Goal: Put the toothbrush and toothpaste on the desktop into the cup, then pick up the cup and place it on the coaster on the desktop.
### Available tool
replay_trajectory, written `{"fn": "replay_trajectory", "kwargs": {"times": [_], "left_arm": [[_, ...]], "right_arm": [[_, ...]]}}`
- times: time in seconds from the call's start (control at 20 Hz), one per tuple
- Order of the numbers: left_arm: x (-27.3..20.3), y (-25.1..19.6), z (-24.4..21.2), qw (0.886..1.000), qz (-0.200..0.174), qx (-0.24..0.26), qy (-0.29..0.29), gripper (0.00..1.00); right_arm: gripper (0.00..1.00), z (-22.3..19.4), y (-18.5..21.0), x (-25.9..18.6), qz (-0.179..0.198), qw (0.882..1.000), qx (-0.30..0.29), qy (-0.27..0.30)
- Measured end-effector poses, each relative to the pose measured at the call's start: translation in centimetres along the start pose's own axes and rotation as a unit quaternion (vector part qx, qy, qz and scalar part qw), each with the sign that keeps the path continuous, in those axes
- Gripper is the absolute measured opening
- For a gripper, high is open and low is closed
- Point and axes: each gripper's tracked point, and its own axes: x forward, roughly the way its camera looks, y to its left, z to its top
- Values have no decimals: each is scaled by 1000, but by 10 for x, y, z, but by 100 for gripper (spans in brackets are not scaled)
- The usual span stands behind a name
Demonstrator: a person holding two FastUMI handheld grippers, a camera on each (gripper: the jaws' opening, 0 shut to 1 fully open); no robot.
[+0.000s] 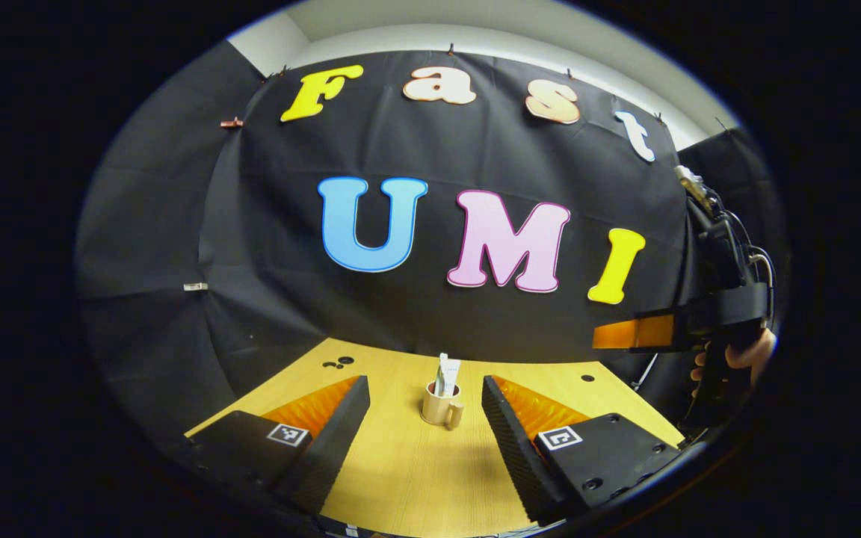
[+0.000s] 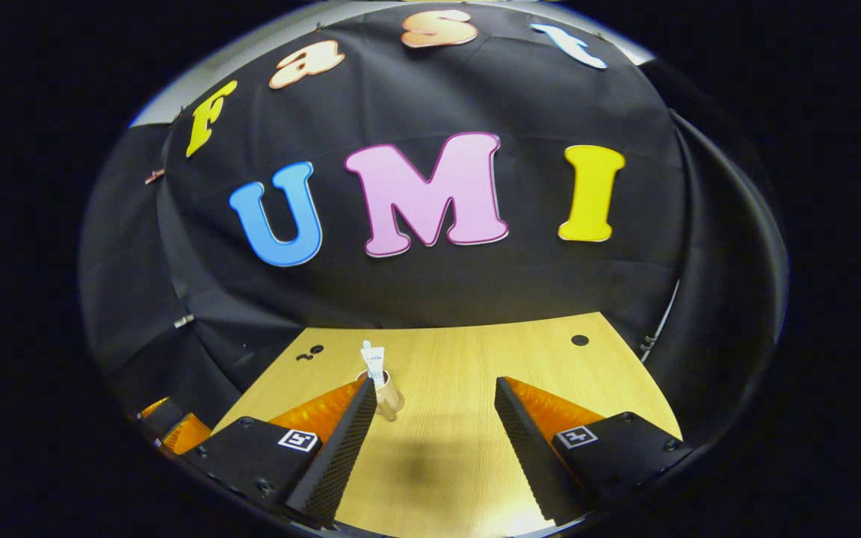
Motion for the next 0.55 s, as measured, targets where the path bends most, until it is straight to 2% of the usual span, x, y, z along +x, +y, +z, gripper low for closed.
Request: {"fn": "replay_trajectory", "kwargs": {"times": [0.15,0.25,0.55], "left_arm": [[-18,4,2,999,-2,34,-13,96],[-29,-5,4,999,-22,24,-23,96],[-52,-7,-8,1000,-28,4,-9,96]], "right_arm": [[98,-21,-2,-29,-13,1000,0,-27],[98,-32,-1,-47,-18,999,-9,-38],[98,-52,-4,-90,-28,996,-29,-74]]}}
